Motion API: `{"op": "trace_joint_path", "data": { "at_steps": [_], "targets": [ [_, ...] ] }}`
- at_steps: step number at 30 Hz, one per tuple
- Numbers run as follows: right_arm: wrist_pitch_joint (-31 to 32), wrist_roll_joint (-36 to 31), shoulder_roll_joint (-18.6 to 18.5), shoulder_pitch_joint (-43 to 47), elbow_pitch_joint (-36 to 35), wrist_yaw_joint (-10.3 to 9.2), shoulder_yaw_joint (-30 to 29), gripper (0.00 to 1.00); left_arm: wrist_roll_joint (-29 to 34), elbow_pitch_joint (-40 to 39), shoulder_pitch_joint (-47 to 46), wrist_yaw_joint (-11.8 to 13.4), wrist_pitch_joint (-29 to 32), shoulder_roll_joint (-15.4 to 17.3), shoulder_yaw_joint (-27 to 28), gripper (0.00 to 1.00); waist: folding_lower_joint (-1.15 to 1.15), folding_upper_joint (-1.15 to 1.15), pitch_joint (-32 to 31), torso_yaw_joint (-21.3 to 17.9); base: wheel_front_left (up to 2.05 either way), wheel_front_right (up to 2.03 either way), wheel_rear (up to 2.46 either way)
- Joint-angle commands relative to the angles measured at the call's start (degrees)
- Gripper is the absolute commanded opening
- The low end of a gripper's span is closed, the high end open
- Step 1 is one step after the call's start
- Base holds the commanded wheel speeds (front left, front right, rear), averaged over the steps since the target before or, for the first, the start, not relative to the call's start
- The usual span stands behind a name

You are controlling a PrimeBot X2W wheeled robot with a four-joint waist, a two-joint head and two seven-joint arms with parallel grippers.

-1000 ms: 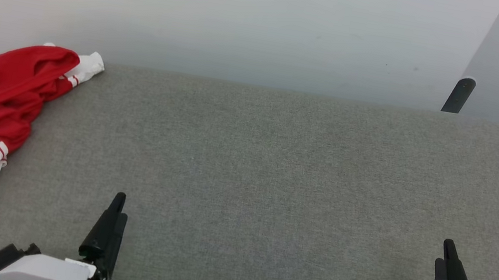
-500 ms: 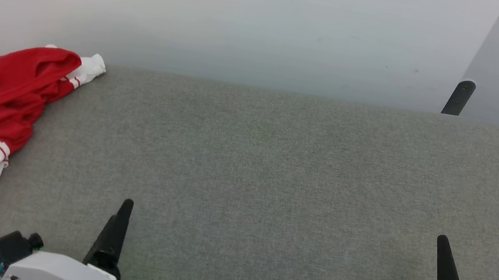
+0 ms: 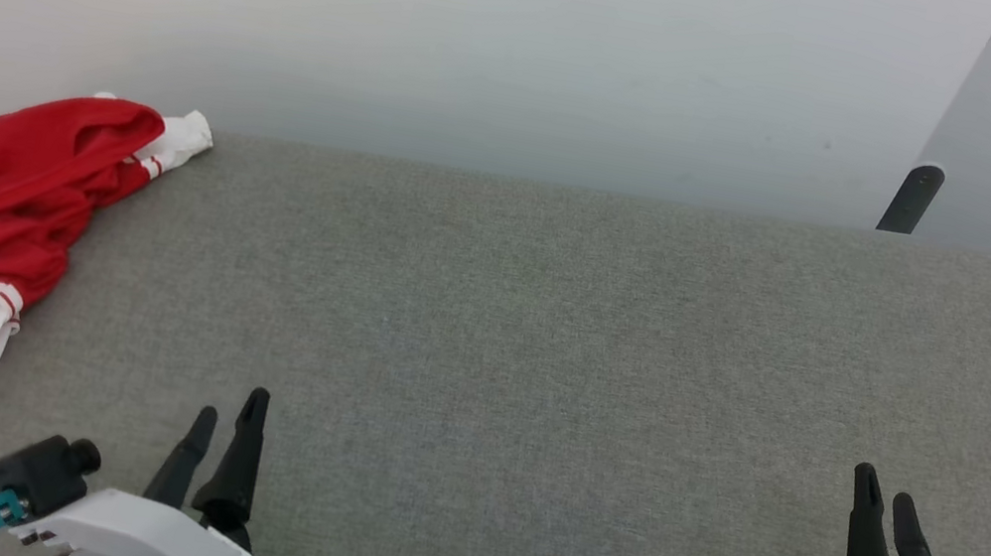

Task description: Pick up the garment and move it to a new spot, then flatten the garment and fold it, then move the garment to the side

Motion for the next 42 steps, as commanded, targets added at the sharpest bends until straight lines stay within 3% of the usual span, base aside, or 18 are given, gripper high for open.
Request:
{"op": "trace_joint_path", "data": {
  "at_steps": [1, 21, 42],
  "targets": [
    [-0.41, -2.17, -0.01, 0.03, -0.78, 0.03, -0.16, 1.00, 1.84, -1.04, -0.57, 0.26, -0.44, 0.09, 0.31, 1.00, 0.00, 0.00, -0.03, 0.00, 0.00, 0.00, 0.00],
    [-3.35, -19.98, 0.28, 0.46, -2.23, 0.04, -0.74, 1.00, 18.80, -2.45, 2.47, -1.45, -3.44, -0.69, 4.65, 1.00, 0.00, 0.00, -0.73, 0.27, 0.00, 0.00, 0.00],
    [-6.00, -31.79, 0.25, 1.65, -4.34, 0.05, -0.80, 1.00, 31.77, -3.42, 4.45, -3.94, -5.99, -2.45, 7.62, 1.00, 0.00, 0.00, -1.58, 0.32, 0.00, 0.00, 0.00]
  ]
}}
